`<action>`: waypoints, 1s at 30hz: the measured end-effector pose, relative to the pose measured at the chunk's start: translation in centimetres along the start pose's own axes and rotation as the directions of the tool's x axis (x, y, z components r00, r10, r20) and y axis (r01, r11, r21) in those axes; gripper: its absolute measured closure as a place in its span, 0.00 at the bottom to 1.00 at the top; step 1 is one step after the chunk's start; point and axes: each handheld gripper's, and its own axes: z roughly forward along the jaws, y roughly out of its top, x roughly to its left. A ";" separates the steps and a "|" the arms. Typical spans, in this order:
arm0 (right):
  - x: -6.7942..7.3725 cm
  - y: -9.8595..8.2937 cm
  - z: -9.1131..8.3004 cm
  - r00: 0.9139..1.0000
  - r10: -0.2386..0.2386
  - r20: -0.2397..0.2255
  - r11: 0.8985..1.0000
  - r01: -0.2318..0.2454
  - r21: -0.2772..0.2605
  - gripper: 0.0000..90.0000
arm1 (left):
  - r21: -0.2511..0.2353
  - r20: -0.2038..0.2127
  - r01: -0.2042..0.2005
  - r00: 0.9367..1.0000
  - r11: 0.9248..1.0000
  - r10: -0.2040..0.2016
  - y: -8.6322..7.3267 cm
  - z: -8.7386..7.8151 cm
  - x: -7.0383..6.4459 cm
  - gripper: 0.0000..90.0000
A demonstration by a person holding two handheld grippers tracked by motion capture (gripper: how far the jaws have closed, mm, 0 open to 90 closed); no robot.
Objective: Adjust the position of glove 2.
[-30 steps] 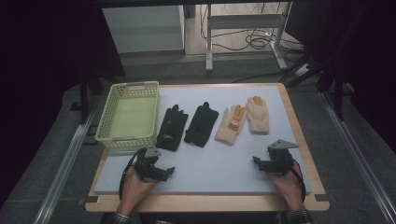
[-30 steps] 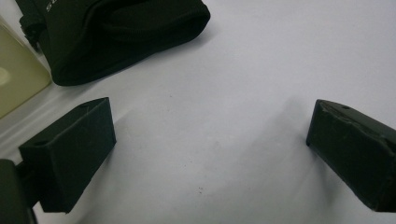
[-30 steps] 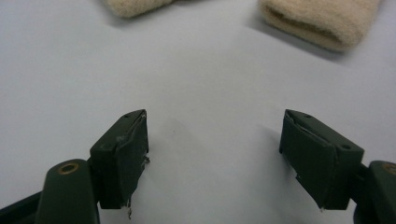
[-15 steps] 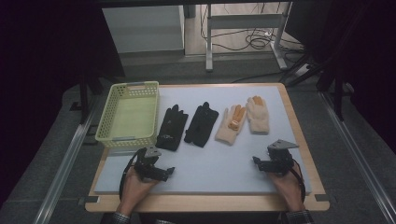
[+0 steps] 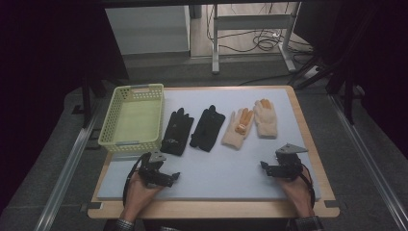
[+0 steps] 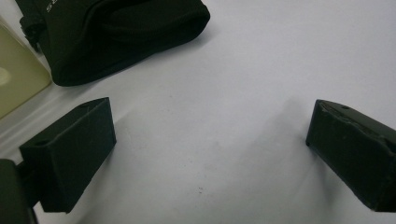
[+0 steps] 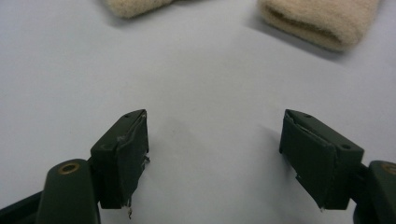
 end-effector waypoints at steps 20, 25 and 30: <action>1.1 2.6 0.6 0.999 -0.006 -0.041 1.000 0.005 -0.012 0.27 | -0.002 0.000 0.000 1.000 1.000 0.000 0.0 0.0 0.0 0.02; 1.7 3.5 1.3 0.998 -0.018 -0.066 1.000 0.017 -0.012 0.27 | 0.000 0.000 0.000 1.000 1.000 0.000 0.0 0.0 0.0 0.02; 2.3 4.5 1.9 0.996 -0.036 -0.086 0.999 0.034 -0.019 0.27 | 0.000 0.001 -0.001 1.000 1.000 0.001 0.0 0.0 0.0 0.02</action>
